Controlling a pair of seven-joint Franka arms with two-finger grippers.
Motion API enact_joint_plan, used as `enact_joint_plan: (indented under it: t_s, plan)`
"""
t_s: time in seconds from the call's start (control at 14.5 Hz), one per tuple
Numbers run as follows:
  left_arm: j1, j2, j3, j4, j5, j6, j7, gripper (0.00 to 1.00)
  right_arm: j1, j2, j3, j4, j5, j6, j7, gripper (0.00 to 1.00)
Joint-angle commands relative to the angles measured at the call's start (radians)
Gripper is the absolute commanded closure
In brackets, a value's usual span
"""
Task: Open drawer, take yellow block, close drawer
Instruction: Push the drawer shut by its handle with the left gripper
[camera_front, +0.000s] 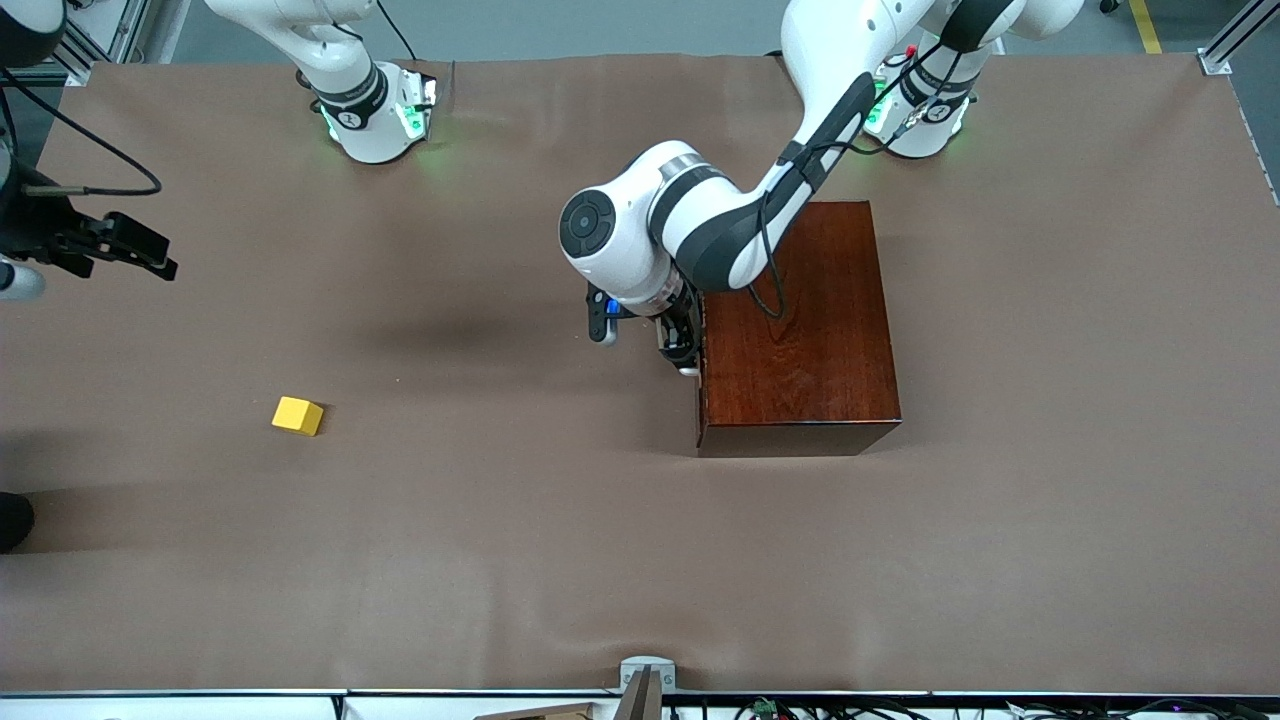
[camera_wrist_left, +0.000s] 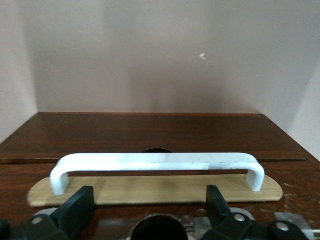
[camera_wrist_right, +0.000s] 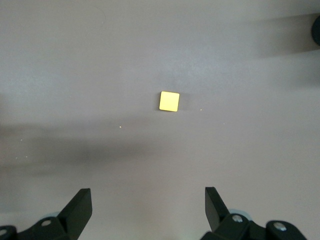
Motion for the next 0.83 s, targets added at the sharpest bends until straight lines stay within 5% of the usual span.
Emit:
enact_joint_plan:
  t_s: [0.0,0.41,0.76]
  plan:
    - [0.007,-0.063,0.013,-0.026,0.020,0.091,-0.114,0.00,0.001,0.005,-0.002,0.055,-0.018,-0.024,-0.003,0.00]
    - [0.083,-0.210,0.019,-0.032,-0.072,0.148,-0.485,0.00,0.000,0.005,-0.004,0.080,-0.013,-0.092,-0.012,0.00]
    - [0.238,-0.362,0.022,-0.041,-0.115,-0.019,-0.869,0.00,0.003,0.006,-0.001,0.080,-0.013,-0.092,-0.014,0.00]
